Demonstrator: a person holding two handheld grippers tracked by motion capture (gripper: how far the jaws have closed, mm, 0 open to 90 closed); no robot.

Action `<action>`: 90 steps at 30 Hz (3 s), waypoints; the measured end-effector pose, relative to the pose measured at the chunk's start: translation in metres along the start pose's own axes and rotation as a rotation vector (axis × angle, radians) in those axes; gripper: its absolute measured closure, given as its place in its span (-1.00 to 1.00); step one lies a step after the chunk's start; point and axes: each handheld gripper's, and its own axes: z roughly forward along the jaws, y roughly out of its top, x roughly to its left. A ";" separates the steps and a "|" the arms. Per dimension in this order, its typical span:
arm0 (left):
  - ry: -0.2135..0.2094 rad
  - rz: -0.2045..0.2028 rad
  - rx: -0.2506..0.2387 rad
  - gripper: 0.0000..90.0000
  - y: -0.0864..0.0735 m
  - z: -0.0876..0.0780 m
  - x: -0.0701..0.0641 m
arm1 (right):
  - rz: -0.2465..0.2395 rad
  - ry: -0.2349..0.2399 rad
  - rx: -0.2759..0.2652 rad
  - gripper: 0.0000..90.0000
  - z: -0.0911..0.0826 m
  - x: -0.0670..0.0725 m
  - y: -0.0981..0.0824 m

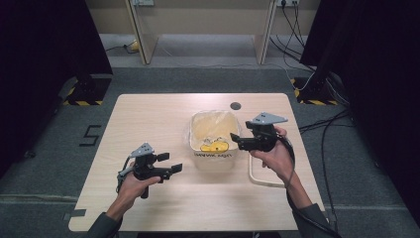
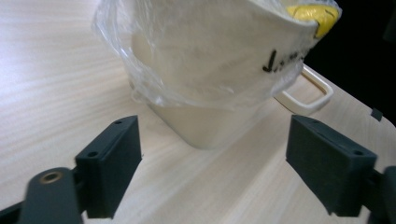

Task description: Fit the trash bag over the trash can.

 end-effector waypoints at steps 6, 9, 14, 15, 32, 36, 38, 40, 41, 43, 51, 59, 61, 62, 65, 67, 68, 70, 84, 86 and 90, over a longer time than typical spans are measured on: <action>0.010 0.014 0.022 -0.63 -0.012 -0.007 -0.002 | -0.055 0.031 0.027 -0.42 0.019 0.012 0.025; 0.016 0.016 0.027 -0.63 -0.016 -0.011 -0.001 | -0.082 0.048 0.046 -0.42 0.032 0.019 0.037; 0.031 0.006 0.030 -0.64 -0.023 -0.018 0.004 | -0.114 0.074 0.078 -0.41 0.054 0.032 0.053; 0.031 0.001 0.031 -0.64 -0.024 -0.019 0.005 | -0.126 0.079 0.090 -0.41 0.059 0.034 0.056; 0.028 0.009 0.067 -0.63 -0.032 -0.022 0.004 | -0.167 0.083 0.327 -0.35 0.124 0.037 0.062; 0.027 0.010 0.071 -0.63 -0.033 -0.021 0.004 | -0.154 0.093 0.363 -0.35 0.132 0.036 0.057; 0.028 0.013 0.079 -0.64 -0.033 -0.020 0.004 | -0.152 0.096 0.373 -0.35 0.135 0.036 0.055; 0.025 0.020 0.079 -0.63 -0.033 -0.020 0.003 | -0.156 0.095 0.394 -0.36 0.139 0.037 0.052; 0.025 0.018 0.076 -0.63 -0.033 -0.020 0.003 | -0.158 0.093 0.402 -0.36 0.141 0.038 0.050; 0.026 0.017 0.081 -0.63 -0.033 -0.020 0.003 | -0.157 0.091 0.414 -0.36 0.143 0.039 0.047; 0.025 0.017 0.079 -0.63 -0.033 -0.019 0.003 | -0.127 0.089 0.375 -0.35 0.137 0.039 0.050; 0.028 0.014 0.091 -0.63 -0.035 -0.018 0.003 | -0.114 0.103 0.284 -0.35 0.110 0.039 0.069; 0.028 0.013 0.086 -0.63 -0.034 -0.018 0.004 | -0.106 0.102 0.257 -0.36 0.101 0.040 0.073; 0.028 0.010 0.082 -0.63 -0.034 -0.019 0.004 | -0.106 0.105 0.248 -0.36 0.095 0.039 0.074; 0.030 0.008 0.090 -0.63 -0.035 -0.018 0.005 | -0.109 0.109 0.226 -0.35 0.077 0.035 0.073; 0.027 0.005 0.088 -0.63 -0.035 -0.017 0.004 | -0.103 0.103 0.218 -0.35 0.067 0.031 0.069; 0.028 0.003 0.090 -0.63 -0.035 -0.016 0.004 | -0.104 0.102 0.219 -0.35 0.063 0.030 0.065; 0.025 0.007 0.095 -0.63 -0.036 -0.016 0.003 | -0.108 0.107 0.233 -0.35 0.058 0.027 0.057; 0.066 0.017 0.144 -0.63 -0.045 -0.015 0.011 | -0.009 0.029 0.103 -0.38 0.008 -0.008 0.016; 0.089 0.045 0.160 -0.63 -0.047 -0.016 0.011 | -0.001 0.007 0.095 -0.39 -0.001 -0.015 0.008; 0.114 0.056 0.177 -0.63 -0.051 -0.017 0.014 | 0.056 -0.038 0.082 -0.40 -0.018 -0.032 -0.015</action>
